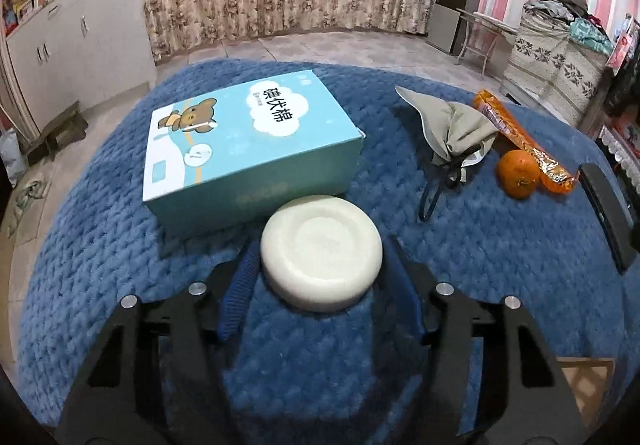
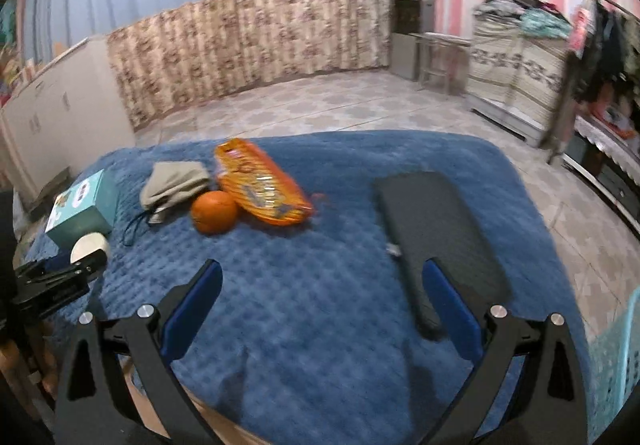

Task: Collect trash
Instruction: 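Grasp the white round lid with the left gripper and lift it, then grasp the orange with the right gripper while the left gripper holds the white lid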

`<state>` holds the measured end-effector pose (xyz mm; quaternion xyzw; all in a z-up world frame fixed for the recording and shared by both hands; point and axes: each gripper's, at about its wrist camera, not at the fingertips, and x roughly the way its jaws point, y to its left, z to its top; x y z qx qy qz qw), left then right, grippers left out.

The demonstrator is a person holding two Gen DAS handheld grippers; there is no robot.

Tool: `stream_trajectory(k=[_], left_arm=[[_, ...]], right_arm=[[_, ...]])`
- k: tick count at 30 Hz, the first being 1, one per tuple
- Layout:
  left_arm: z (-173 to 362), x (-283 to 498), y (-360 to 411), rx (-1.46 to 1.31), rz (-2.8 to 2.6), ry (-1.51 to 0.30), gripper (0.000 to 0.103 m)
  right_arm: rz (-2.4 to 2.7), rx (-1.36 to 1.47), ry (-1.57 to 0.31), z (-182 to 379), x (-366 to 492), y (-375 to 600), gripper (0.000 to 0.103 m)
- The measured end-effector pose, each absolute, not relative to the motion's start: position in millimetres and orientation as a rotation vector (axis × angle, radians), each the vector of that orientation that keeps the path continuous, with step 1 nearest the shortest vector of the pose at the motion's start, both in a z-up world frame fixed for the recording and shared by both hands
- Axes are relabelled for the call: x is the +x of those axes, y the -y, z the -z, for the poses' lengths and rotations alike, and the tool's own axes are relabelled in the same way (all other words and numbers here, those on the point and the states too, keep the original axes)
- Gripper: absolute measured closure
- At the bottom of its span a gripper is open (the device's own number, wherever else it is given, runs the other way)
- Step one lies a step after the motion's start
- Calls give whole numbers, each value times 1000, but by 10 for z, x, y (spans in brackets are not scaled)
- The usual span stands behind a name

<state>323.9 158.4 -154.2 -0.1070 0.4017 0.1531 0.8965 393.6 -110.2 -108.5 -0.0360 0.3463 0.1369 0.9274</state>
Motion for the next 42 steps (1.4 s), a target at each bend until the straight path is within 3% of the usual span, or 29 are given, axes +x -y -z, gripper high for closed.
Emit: stream_trajectory(k=[3, 9, 11, 13, 22, 26, 28, 31, 42], left_arm=[[1572, 3216, -1634, -258, -332, -837, 34], [1618, 3318, -1642, -243, -346, -865, 34], [1604, 3310, -1651, -247, -334, -858, 42], [1589, 3282, -1641, -245, -333, -850, 42], [1416, 2976, -1823, -276, -501, -721, 42], [1458, 3014, -1818, -281, -493, -743, 42], [1449, 3018, -1810, -281, -493, -739, 42], [1470, 3022, -1824, -284, -489, -740, 42], [1360, 2920, -1709, -247, -446, -691, 42]], right_arm=[[-324, -127, -719, 1147, 4010, 840, 5], [-386, -155, -753, 1222, 4226, 459, 7], [-400, -164, -768, 1242, 4277, 364, 13], [-417, -168, -793, 1274, 4315, 295, 22], [-474, -211, -860, 1473, 4470, -83, 41], [-474, -171, -867, 1494, 4625, -172, 44], [-478, -169, -858, 1493, 4635, -193, 59], [-487, -192, -841, 1467, 4610, -158, 69], [-479, -145, -744, 1127, 3929, 455, 71]])
